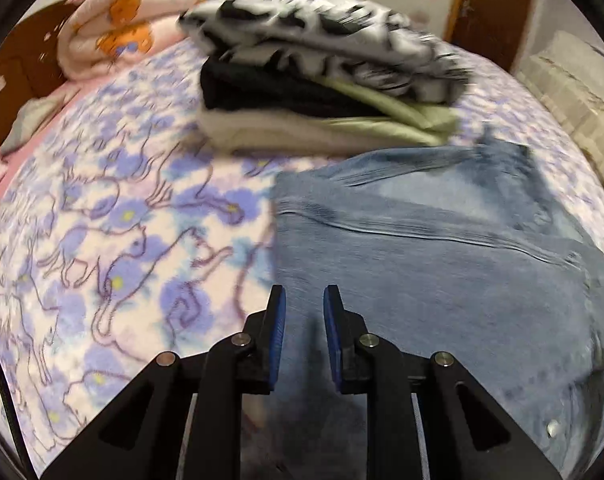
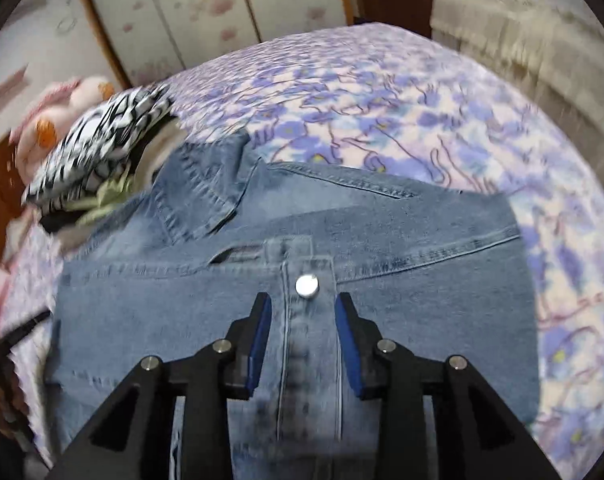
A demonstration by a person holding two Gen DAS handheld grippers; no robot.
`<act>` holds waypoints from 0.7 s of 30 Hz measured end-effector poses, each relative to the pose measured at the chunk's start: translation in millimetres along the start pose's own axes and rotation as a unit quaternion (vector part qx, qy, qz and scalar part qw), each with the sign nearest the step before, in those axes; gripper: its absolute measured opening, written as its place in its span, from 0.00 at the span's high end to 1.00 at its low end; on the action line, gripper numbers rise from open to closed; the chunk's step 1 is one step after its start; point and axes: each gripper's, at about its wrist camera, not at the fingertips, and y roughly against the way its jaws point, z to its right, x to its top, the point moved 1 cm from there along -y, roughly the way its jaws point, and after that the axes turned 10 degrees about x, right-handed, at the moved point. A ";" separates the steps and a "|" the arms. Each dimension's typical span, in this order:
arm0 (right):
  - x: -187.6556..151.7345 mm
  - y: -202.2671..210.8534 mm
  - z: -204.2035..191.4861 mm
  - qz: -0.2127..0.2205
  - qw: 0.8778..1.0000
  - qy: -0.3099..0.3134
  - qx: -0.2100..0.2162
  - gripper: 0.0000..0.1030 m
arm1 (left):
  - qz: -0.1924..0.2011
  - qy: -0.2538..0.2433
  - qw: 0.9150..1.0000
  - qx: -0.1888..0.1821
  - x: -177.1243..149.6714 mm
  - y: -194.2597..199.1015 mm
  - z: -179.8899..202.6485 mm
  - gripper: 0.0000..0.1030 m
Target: Fold large clothes
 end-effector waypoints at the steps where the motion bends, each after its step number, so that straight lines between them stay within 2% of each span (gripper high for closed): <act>1: -4.5 1.0 -10.8 -0.009 1.000 0.015 0.003 0.68 | 0.005 -0.008 1.000 -0.010 -3.4 7.0 6.1 0.73; 4: -19.4 -2.6 -36.0 -0.039 0.998 0.032 0.024 0.68 | 0.008 -0.046 0.998 -0.040 -19.6 26.5 37.7 0.59; 7: -34.3 -13.8 -75.4 -0.063 0.995 0.051 0.064 0.68 | -0.027 -0.058 0.995 -0.076 -31.4 34.7 66.1 0.55; 9: -43.4 -19.4 -101.3 -0.073 0.991 0.073 0.086 0.68 | -0.033 -0.049 0.994 -0.097 -36.0 37.2 76.9 0.54; 12: -55.2 -26.6 -126.5 -0.074 0.987 0.107 0.098 0.68 | -0.042 -0.052 0.993 -0.095 -43.7 29.8 92.6 0.49; 14: -59.3 -36.4 -131.4 -0.078 0.986 0.118 0.088 0.68 | -0.070 -0.060 0.993 -0.080 -49.4 11.6 98.4 0.48; 17: -59.9 -51.4 -113.3 -0.087 0.988 0.119 0.037 0.69 | -0.069 -0.064 0.994 -0.058 -53.5 0.8 90.0 0.48; 19: -56.4 -48.7 -82.1 -0.077 0.992 0.103 0.008 0.71 | -0.067 -0.056 0.995 -0.039 -51.3 -0.5 75.1 0.48; 21: -52.3 -41.7 -49.1 -0.066 0.993 0.084 -0.049 0.71 | -0.070 -0.042 0.996 -0.028 -49.4 -5.6 56.2 0.48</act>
